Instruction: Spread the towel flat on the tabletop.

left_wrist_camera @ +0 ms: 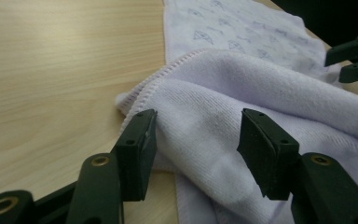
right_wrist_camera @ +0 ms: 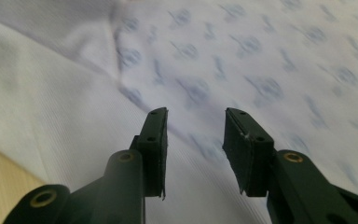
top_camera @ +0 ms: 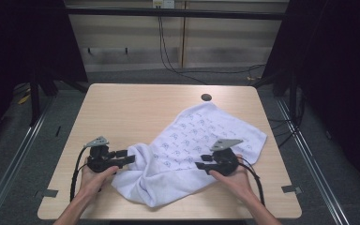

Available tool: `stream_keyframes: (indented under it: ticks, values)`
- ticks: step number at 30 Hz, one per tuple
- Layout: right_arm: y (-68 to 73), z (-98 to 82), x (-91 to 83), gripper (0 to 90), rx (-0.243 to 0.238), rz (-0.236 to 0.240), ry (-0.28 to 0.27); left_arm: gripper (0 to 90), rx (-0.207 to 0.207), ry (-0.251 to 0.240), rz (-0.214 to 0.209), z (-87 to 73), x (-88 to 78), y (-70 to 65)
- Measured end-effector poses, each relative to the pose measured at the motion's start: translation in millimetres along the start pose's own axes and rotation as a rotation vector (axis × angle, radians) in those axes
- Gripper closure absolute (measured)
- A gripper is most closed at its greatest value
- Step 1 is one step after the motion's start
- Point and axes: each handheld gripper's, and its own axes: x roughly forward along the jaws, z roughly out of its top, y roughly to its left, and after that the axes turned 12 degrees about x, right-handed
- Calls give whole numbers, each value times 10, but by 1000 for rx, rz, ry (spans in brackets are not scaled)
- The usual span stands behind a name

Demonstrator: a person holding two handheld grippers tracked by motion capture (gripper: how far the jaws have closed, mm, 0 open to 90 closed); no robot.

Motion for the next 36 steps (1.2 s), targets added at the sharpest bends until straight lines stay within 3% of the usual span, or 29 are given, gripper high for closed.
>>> stream_keyframes:
  ticks: [1, 4, 6, 11, 13, 17, 20, 23, 25, 27, 30, 32, 36]
  values:
    - [0, 0, 0, 581, 0, 0, 0, 569, 10, 8, -23, 2, 27, -6]
    - [165, 176, 219, 560, -34, 55, 1, 816, 63, 48, -47, -9, 94, -85]
    - [258, 241, 344, 551, -42, 84, 10, 865, 83, 55, -64, -13, 113, -142]
    - [385, 373, 567, 530, -59, 136, 15, 878, 118, 70, -85, 3, 155, -229]
    - [403, 465, 628, 522, -53, 144, -6, 878, 131, 75, -96, 5, 166, -261]
    - [438, 642, 722, 507, -20, 207, -58, 878, 154, 91, -116, 3, 199, -319]
    - [482, 731, 849, 491, -8, 229, -45, 878, 170, 101, -118, 7, 204, -344]
    - [505, 742, 984, 492, -3, 219, -21, 877, 168, 100, -116, -1, 185, -337]
    - [473, 719, 1053, 514, 27, 227, -5, 878, 158, 98, -116, -6, 177, -331]
    - [440, 688, 1105, 577, 51, 265, 16, 878, 161, 97, -119, -7, 172, -322]
    - [440, 638, 1103, 813, 33, 287, 46, 877, 161, 87, -115, -3, 143, -319]
    - [443, 626, 1015, 835, 17, 243, 31, 877, 152, 70, -88, 2, 85, -327]
    - [356, 591, 642, 840, 12, 199, -19, 879, 147, 11, -97, 17, -98, -347]
